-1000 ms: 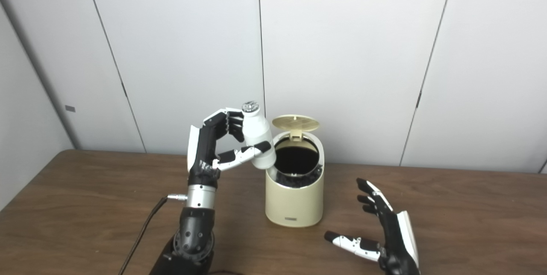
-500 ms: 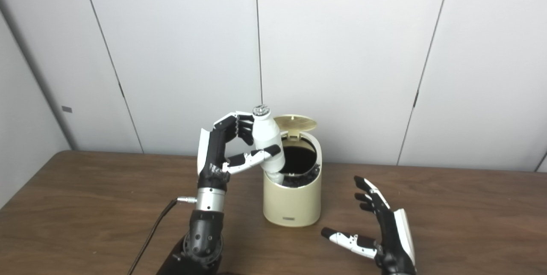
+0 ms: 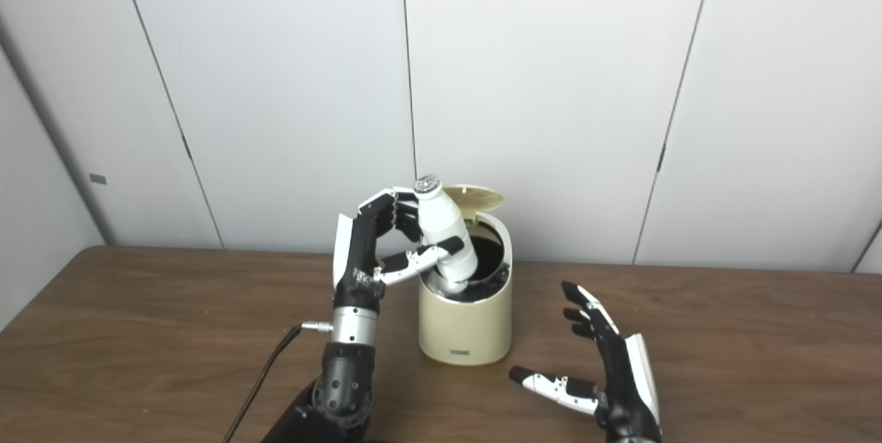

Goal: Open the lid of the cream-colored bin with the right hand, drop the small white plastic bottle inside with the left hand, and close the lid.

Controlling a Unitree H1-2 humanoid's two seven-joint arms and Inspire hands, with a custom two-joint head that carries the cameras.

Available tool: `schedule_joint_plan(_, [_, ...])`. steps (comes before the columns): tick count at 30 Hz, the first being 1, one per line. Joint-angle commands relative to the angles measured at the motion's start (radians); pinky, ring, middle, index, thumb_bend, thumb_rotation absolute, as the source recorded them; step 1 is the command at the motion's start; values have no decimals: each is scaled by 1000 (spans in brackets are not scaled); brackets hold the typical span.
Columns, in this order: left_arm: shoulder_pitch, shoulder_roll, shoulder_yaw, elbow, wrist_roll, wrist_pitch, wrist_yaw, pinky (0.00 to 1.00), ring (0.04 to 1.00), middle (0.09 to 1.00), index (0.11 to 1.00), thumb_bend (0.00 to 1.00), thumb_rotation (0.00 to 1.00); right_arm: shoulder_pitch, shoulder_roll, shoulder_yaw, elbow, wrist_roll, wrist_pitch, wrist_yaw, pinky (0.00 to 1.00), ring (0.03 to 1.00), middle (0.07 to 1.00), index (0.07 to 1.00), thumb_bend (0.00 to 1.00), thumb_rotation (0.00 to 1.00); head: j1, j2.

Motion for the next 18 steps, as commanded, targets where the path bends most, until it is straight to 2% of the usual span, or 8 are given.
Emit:
schedule_joint_plan(1, [-53, 5, -19, 4, 6, -21, 37, 373, 423, 464, 504, 504, 0, -25, 9, 0, -39, -5, -26, -11, 765, 798, 858, 839, 803, 163, 0, 0])
schedule_joint_plan(11, [-84, 52, -160, 78, 24, -21, 203, 366, 415, 460, 515, 503, 0, -21, 13, -5, -54, -4, -17, -9, 769, 800, 865, 850, 805, 197, -1, 8])
schedule_joint_plan(15, [-104, 86, -248, 106, 71, -21, 300, 374, 411, 463, 505, 504, 0, -23, 10, -7, -51, 1, -27, -9, 754, 795, 862, 843, 806, 195, 3, 12])
schedule_joint_plan(18, [-116, 107, -306, 119, 87, -21, 355, 342, 395, 478, 518, 501, 0, -24, 8, -8, -50, 3, -34, -9, 746, 792, 860, 840, 803, 186, 4, 12])
